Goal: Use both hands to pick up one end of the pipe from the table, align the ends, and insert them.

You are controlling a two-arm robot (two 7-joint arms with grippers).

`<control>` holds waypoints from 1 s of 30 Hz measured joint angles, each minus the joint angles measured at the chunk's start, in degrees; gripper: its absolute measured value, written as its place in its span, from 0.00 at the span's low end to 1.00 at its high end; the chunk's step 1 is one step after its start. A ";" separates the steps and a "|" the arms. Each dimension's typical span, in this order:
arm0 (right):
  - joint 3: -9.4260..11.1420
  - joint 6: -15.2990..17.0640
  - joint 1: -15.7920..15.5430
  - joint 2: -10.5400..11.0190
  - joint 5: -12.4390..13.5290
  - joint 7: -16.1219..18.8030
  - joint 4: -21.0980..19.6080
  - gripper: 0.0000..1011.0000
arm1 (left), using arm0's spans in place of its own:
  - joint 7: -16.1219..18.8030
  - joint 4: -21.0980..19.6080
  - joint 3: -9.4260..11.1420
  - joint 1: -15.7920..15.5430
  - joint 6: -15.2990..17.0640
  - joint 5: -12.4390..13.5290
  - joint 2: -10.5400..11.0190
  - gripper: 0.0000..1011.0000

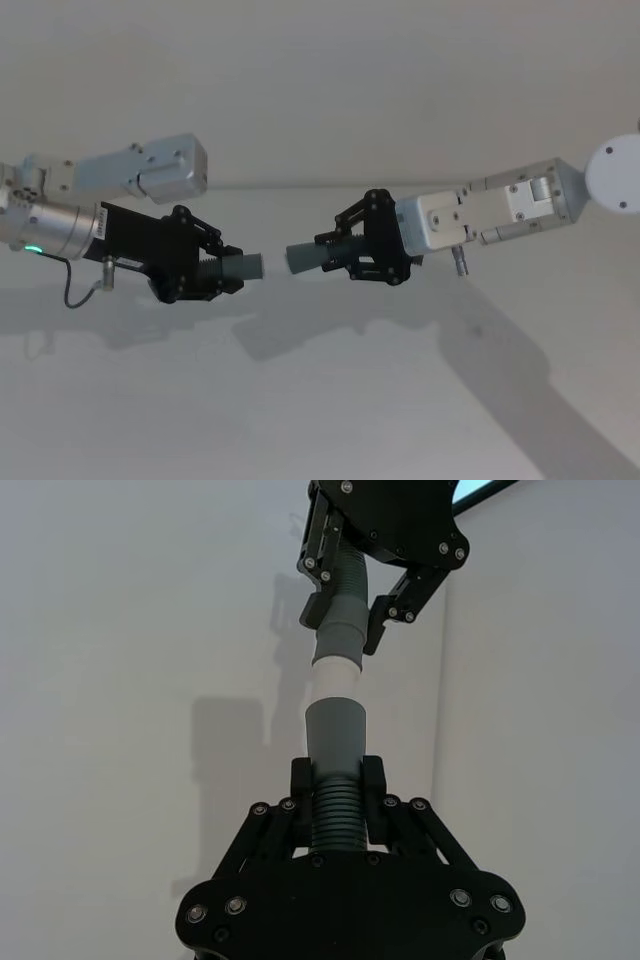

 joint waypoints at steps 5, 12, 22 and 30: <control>-0.10 0.08 0.00 0.02 0.13 0.19 -0.11 0.26 | -0.03 0.00 0.01 0.00 0.00 0.01 0.01 0.33; -0.36 0.42 0.04 0.14 0.28 0.49 -0.39 0.26 | -0.06 0.00 0.01 0.00 0.00 0.01 -0.02 0.33; -0.38 0.85 -0.19 0.42 0.35 0.38 -0.91 0.26 | -0.05 0.00 0.01 0.00 0.00 0.00 -0.04 0.33; -0.06 1.18 -0.56 0.61 0.24 -0.19 -1.42 0.26 | 0.00 0.00 0.00 0.00 0.00 -0.01 -0.04 0.33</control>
